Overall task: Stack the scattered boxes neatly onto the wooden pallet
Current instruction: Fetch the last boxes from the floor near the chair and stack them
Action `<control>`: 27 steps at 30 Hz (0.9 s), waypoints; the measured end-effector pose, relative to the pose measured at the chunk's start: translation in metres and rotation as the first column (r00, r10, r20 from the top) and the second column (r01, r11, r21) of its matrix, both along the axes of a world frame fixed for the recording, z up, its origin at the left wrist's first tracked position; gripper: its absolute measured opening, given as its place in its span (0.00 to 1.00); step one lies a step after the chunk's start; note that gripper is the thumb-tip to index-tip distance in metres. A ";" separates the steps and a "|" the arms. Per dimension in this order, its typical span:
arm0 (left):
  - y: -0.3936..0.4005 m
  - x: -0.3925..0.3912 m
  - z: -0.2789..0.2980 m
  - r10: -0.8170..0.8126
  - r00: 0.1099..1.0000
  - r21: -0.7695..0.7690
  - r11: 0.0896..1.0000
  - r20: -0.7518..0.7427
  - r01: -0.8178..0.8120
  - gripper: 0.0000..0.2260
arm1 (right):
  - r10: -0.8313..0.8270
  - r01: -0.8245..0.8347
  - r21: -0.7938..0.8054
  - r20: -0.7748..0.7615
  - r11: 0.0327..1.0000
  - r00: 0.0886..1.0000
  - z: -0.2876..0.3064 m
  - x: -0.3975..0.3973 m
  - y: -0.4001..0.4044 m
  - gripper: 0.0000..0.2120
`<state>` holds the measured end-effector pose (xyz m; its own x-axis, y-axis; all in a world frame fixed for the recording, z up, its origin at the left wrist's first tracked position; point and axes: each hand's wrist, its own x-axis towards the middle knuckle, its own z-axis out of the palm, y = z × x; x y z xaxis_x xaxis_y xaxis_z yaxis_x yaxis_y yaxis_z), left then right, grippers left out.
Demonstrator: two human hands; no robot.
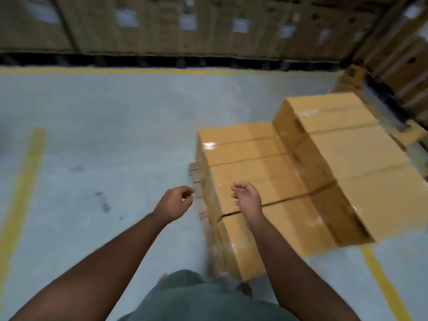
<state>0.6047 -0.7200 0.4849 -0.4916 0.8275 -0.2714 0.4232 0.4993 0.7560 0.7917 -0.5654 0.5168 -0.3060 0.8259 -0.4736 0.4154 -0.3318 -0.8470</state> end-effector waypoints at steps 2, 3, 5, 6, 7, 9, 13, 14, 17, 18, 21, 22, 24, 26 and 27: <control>-0.066 -0.049 0.007 0.185 0.982 -0.004 0.983 0.027 -0.185 0.11 | 0.131 -0.131 0.003 -0.030 0.991 0.991 0.006 -0.075 -0.026 0.08; -0.096 -0.070 0.008 0.271 0.962 -0.006 0.963 0.030 -0.271 0.11 | 0.177 -0.178 -0.004 -0.048 0.984 0.983 0.008 -0.110 -0.040 0.08; -0.141 -0.104 0.011 0.407 0.913 -0.008 0.913 0.021 -0.407 0.11 | 0.257 -0.260 -0.030 -0.077 0.965 0.963 0.008 -0.166 -0.067 0.08; -0.157 -0.118 0.012 0.458 0.889 -0.010 0.889 0.023 -0.458 0.11 | 0.294 -0.298 -0.035 -0.088 0.954 0.952 0.007 -0.189 -0.078 0.08; -0.169 -0.132 0.013 0.501 0.865 -0.009 0.865 0.031 -0.501 0.10 | 0.324 -0.329 -0.037 -0.098 0.944 0.941 0.007 -0.208 -0.088 0.08; -0.185 -0.155 0.015 0.562 0.825 -0.004 0.827 0.056 -0.563 0.10 | 0.358 -0.364 -0.036 -0.108 0.931 0.927 0.005 -0.239 -0.105 0.09; -0.190 -0.204 0.010 0.520 0.852 -0.041 0.854 0.054 -0.519 0.11 | 0.387 -0.390 -0.015 -0.102 0.921 0.917 -0.005 -0.287 -0.116 0.11; -0.187 -0.216 0.008 0.499 0.865 -0.057 0.866 0.045 -0.497 0.11 | 0.391 -0.394 -0.008 -0.104 0.919 0.914 -0.008 -0.296 -0.115 0.11; -0.169 -0.266 -0.002 0.490 0.870 -0.067 0.871 0.054 -0.486 0.11 | 0.395 -0.395 0.023 -0.082 0.919 0.915 -0.021 -0.329 -0.099 0.12; -0.158 -0.286 -0.006 0.496 0.866 -0.063 0.868 0.064 -0.493 0.11 | 0.394 -0.392 0.037 -0.065 0.919 0.917 -0.025 -0.342 -0.089 0.12; -0.121 -0.354 -0.015 0.493 0.866 -0.059 0.870 0.088 -0.489 0.10 | 0.353 -0.352 0.054 -0.029 0.935 0.935 -0.040 -0.387 -0.051 0.11; -0.107 -0.377 -0.016 0.501 0.858 -0.056 0.865 0.108 -0.498 0.10 | 0.338 -0.336 0.052 -0.020 0.940 0.941 -0.044 -0.405 -0.039 0.11; -0.083 -0.422 -0.014 0.528 0.837 -0.053 0.849 0.142 -0.526 0.10 | 0.306 -0.305 0.035 -0.013 0.952 0.952 -0.046 -0.444 -0.015 0.09; -0.061 -0.465 -0.009 0.535 0.829 -0.036 0.843 0.161 -0.537 0.10 | 0.277 -0.276 0.024 -0.024 0.961 0.961 -0.040 -0.488 0.004 0.09; -0.050 -0.486 -0.004 0.535 0.828 -0.024 0.842 0.167 -0.539 0.10 | 0.276 -0.275 0.026 -0.033 0.961 0.961 -0.034 -0.512 0.012 0.09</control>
